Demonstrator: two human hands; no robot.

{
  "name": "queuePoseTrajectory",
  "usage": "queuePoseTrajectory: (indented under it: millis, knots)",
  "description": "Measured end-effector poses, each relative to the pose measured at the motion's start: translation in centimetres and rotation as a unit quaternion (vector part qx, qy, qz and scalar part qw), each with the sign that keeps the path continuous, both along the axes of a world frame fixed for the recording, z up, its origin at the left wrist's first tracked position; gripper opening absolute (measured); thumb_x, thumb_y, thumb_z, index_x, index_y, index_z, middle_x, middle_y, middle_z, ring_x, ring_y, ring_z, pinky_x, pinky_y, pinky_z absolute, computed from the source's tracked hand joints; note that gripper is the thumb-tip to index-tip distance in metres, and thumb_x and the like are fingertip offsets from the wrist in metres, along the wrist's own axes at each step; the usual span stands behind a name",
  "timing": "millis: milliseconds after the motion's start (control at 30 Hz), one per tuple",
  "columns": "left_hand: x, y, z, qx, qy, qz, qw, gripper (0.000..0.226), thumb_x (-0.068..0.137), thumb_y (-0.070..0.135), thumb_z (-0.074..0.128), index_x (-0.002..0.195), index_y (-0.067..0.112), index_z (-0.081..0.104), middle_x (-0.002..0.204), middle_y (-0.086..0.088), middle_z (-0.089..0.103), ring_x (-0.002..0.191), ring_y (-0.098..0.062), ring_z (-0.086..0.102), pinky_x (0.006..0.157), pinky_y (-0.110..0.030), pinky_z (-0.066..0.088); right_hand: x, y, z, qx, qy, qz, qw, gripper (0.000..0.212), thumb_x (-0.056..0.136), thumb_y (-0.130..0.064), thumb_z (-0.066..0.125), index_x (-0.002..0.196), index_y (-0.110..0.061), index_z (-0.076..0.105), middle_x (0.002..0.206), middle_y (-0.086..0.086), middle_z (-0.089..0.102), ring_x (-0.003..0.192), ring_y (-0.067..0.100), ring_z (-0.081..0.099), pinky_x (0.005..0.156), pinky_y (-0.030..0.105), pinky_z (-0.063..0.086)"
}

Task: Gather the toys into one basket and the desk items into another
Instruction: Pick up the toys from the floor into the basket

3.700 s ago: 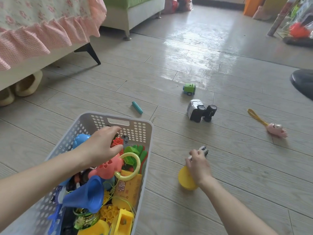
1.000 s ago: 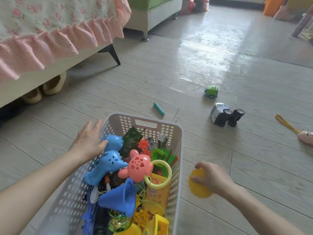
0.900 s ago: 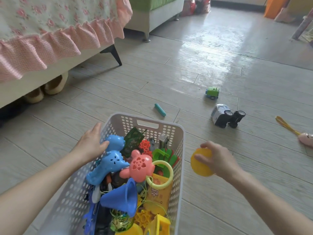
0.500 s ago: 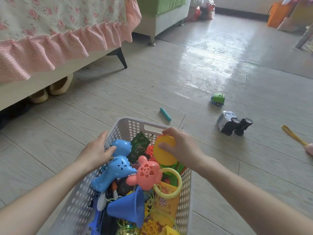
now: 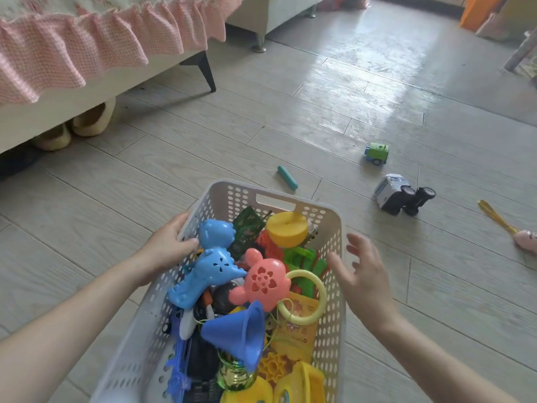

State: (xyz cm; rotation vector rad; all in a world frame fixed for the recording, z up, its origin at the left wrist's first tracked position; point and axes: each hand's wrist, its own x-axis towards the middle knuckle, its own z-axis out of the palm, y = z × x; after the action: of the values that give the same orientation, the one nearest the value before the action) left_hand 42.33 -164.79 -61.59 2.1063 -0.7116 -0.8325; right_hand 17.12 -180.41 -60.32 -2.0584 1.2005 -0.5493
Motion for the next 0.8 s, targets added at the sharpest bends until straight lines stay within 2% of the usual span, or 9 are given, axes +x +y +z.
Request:
queuePoseTrajectory:
  millis: [67,100,167,267,433,567,633,700,800]
  knots:
    - [-0.4,0.8,0.3,-0.007,0.023,-0.017,1.0,0.066,0.064,0.021,0.058,0.128,0.024,0.044,0.118,0.002,0.055,0.103,-0.015,0.056,0.085,-0.027,0.042,-1.2,1.6,-0.5,0.122,0.006,0.006,0.993,0.057,0.084,-0.029,0.065,0.133,-0.019,0.038,0.118,-0.013,0.047,0.108,0.008,0.048,0.093,0.032,0.047]
    - [-0.6,1.2,0.3,-0.012,0.027,-0.022,0.999,0.069,0.061,0.021,0.056,0.128,0.026,0.042,0.119,0.004,0.053,0.103,-0.013,0.055,0.085,-0.027,0.042,-1.5,2.4,-0.8,0.184,0.008,0.014,0.983,0.051,0.083,-0.032,0.066,0.126,-0.022,0.04,0.117,-0.013,0.05,0.108,0.01,0.051,0.092,0.035,0.048]
    - [-1.2,1.8,0.3,-0.016,0.019,-0.021,0.999,0.07,0.069,0.01,0.055,0.136,0.022,0.037,0.125,0.005,0.047,0.11,-0.014,0.049,0.091,-0.028,0.038,-1.8,3.2,-1.5,0.225,0.032,0.011,0.974,0.038,0.085,-0.025,0.062,0.118,-0.015,0.048,0.11,-0.001,0.059,0.103,0.019,0.058,0.089,0.042,0.051]
    - [-1.7,2.3,0.2,-0.032,0.029,0.015,0.999,0.064,0.081,-0.012,0.043,0.138,0.017,0.037,0.13,0.0,0.047,0.114,-0.017,0.046,0.093,-0.029,0.036,-1.2,3.4,-0.9,0.197,0.073,-0.033,0.977,0.014,0.09,-0.006,0.048,0.103,-0.008,0.052,0.096,0.008,0.061,0.093,0.027,0.06,0.077,0.039,0.05]
    - [-0.2,3.8,0.6,-0.059,0.104,0.069,0.99,0.064,0.08,-0.015,0.04,0.134,0.021,0.042,0.118,-0.01,0.059,0.103,-0.027,0.058,0.078,-0.036,0.048,1.8,2.4,2.5,0.165,0.127,-0.006,0.978,0.018,0.089,0.001,0.039,0.103,-0.004,0.049,0.099,0.016,0.06,0.09,0.032,0.059,0.077,0.042,0.052]
    - [1.9,3.5,3.8,-0.089,0.123,0.127,0.98,0.056,0.081,-0.018,0.038,0.12,0.021,0.047,0.095,-0.009,0.06,0.083,-0.027,0.059,0.064,-0.033,0.048,6.3,-0.2,6.6,0.151,0.148,0.049,0.976,0.018,0.091,0.003,0.037,0.103,-0.007,0.044,0.1,0.012,0.056,0.076,0.019,0.054,0.059,0.028,0.047]
    - [3.9,2.2,5.2,-0.094,0.12,0.145,0.978,0.057,0.08,-0.018,0.037,0.118,0.022,0.047,0.09,-0.009,0.06,0.076,-0.026,0.059,0.058,-0.032,0.048,8.9,-2.1,7.9,0.151,0.141,0.068,0.976,0.021,0.09,0.005,0.037,0.106,-0.006,0.044,0.103,0.013,0.055,0.084,0.023,0.057,0.063,0.031,0.05]
    - [6.0,0.7,5.7,-0.096,0.111,0.157,0.977,0.06,0.079,-0.019,0.038,0.123,0.022,0.047,0.098,-0.012,0.06,0.08,-0.027,0.06,0.059,-0.034,0.05,11.4,-4.3,8.3,0.132,0.137,0.074,0.979,0.027,0.087,0.007,0.038,0.112,-0.003,0.046,0.11,0.017,0.056,0.096,0.032,0.058,0.071,0.039,0.051]
    - [8.2,-1.5,5.7,-0.094,0.078,0.187,0.975,0.057,0.08,-0.016,0.041,0.118,0.027,0.049,0.107,-0.014,0.059,0.094,-0.034,0.059,0.075,-0.047,0.053,15.2,-7.7,7.6,0.128,0.124,0.095,0.979,0.02,0.088,0.002,0.042,0.106,-0.006,0.046,0.108,0.015,0.056,0.096,0.029,0.059,0.068,0.036,0.053]
